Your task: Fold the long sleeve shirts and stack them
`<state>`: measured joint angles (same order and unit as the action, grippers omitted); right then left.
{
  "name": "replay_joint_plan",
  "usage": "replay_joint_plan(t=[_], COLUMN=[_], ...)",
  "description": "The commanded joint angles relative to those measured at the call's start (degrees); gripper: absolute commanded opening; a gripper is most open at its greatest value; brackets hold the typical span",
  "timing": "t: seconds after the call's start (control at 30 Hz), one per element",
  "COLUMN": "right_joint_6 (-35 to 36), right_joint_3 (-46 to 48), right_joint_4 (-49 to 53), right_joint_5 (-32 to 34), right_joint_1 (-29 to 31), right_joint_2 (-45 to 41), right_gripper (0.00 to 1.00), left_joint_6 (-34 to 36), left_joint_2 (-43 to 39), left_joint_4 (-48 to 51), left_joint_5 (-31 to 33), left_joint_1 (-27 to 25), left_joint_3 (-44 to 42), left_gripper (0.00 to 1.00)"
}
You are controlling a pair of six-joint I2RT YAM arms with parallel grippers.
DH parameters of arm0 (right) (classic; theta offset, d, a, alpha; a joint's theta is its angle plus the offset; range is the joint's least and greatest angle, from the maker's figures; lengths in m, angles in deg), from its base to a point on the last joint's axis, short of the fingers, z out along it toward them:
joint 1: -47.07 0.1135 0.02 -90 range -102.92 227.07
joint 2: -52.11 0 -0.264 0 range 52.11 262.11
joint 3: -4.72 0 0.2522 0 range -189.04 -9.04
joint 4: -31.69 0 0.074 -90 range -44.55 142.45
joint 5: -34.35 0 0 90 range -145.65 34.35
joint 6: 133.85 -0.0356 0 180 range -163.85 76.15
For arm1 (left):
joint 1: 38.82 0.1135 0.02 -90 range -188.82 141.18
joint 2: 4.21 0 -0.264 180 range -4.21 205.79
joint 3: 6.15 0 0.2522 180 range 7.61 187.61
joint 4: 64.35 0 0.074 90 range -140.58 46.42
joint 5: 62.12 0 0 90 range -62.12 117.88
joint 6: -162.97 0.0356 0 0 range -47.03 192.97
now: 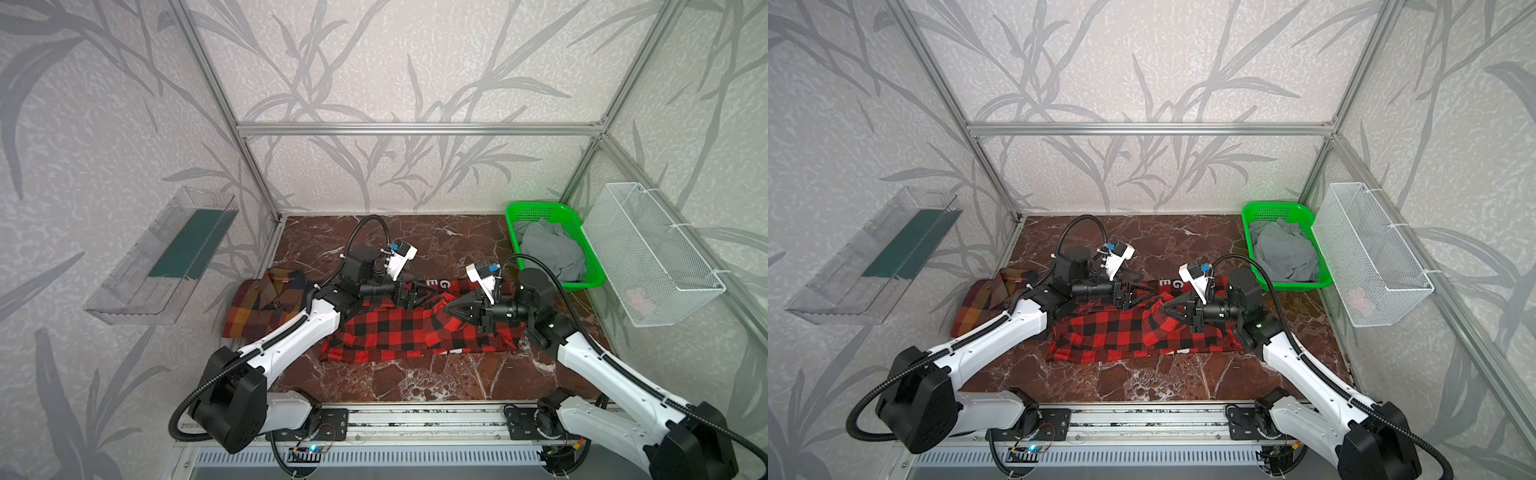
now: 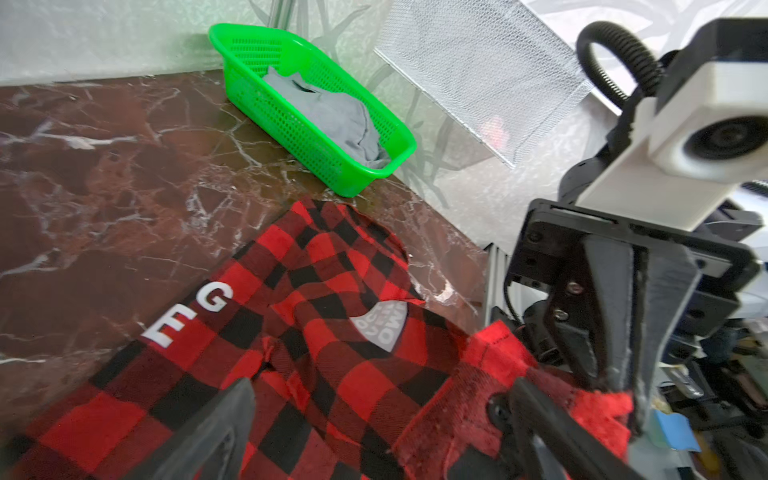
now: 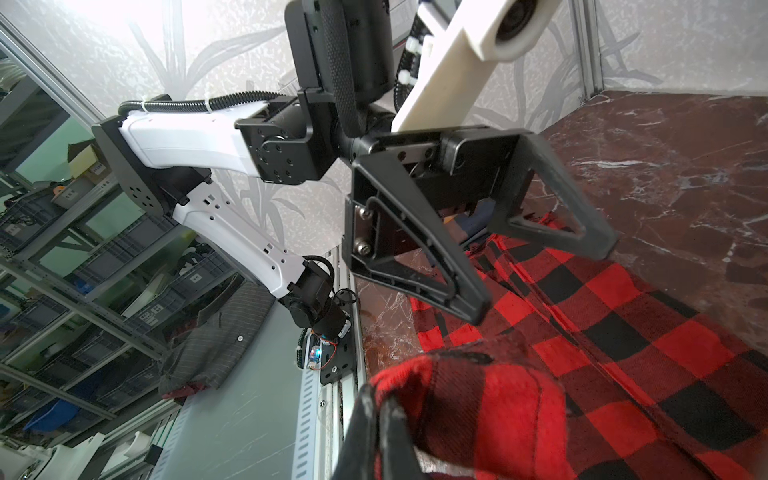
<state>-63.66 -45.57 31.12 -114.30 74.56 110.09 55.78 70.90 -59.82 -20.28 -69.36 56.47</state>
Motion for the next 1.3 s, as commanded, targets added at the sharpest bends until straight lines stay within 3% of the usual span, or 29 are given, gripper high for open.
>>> replay_joint_plan(t=[0.0,0.3,0.4,0.5,0.77,0.9,1.27], right_joint_6=[0.21,0.32,0.64,0.76,0.74,0.83,1.35], right_joint_3=[-1.87,-2.14,-2.20,-2.31,-2.58,-2.74,-3.14], right_joint_4=[-1.58,-1.40,-1.03,-0.97,-1.14,-0.97,0.44], right_joint_5=[-2.18,-2.61,-2.61,-2.78,-3.24,-3.31,-2.88], right_joint_1=[0.28,0.29,0.26,0.27,0.28,0.28,0.31], right_joint_2=[0.34,0.73,0.98,1.09,1.35,1.36,1.50], right_gripper=[0.00,0.00,0.00,0.00,0.00,0.00,0.00], left_joint_6=[-7.51,-27.10,-29.89,-28.42,-12.33,-11.90,-10.42], left_joint_2=[-1.31,2.51,3.20,2.15,-2.02,-2.17,-1.47], left_joint_4=[-9.46,-32.66,-35.93,-33.93,-10.19,-9.21,-8.06], left_joint_5=[-5.75,-10.25,-10.90,-10.90,-8.61,-9.03,-10.18], left_joint_1=[0.15,0.13,-0.29,-1.18,-5.47,-5.74,-5.73], left_joint_3=[-3.30,-7.56,-8.32,-9.42,-8.42,-8.18,-6.64], left_gripper=[0.96,0.94,0.93,0.94,0.98,0.98,0.75])
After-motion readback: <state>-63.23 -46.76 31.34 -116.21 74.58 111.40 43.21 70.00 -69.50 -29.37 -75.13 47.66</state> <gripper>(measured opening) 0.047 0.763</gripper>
